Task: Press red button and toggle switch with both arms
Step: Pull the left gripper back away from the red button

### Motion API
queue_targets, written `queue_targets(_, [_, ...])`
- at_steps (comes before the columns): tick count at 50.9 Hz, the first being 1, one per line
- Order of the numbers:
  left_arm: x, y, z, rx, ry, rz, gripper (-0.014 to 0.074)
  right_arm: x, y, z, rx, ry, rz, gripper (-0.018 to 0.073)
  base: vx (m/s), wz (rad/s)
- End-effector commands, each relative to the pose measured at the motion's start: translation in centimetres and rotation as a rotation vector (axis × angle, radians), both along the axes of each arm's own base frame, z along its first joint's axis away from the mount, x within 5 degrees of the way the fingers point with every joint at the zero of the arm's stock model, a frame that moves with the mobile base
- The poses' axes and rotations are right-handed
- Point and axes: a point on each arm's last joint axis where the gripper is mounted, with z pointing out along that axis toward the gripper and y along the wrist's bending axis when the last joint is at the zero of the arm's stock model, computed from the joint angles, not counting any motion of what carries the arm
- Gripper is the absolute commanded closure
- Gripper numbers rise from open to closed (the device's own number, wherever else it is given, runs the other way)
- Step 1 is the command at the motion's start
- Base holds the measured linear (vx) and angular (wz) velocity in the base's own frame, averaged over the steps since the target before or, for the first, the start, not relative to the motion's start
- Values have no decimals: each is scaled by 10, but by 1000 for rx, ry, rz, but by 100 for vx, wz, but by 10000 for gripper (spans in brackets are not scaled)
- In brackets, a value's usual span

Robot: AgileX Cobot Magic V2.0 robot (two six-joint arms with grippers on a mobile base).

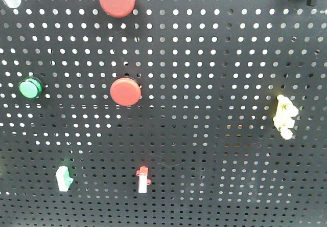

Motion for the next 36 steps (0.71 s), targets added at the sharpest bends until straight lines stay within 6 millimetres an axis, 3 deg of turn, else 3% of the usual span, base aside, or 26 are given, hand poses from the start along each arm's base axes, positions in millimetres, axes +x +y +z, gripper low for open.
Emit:
queue_targets(1, [-9, 13, -5, -118, -6, 67, 595, -1, -1, 15, -13, -73, -13, 559, 0, 0])
queue_targets(8, [-14, 25, -44, -192, 68, 151, 595, -1, 0, 14, -30, -33, -15, 559, 0, 0])
queue_targets(14, [-19, 32, -72, -226, 124, 189, 595, -4, 0, 26, -70, -9, -20, 559, 0, 0])
queue_targets(19, [-21, 34, -89, -235, 167, 200, 595, -3, 1, 45, -83, -2, -6, 559, 0, 0])
queue_targets(20, [-20, 34, -102, -238, 217, 200, 595, 2, 5, 67, -28, 1, 68, 559, 0, 0])
queue_targets(36, [-18, 33, -104, -247, 239, 199, 595, 44, 34, 113, -43, 20, 396, 559, 0, 0])
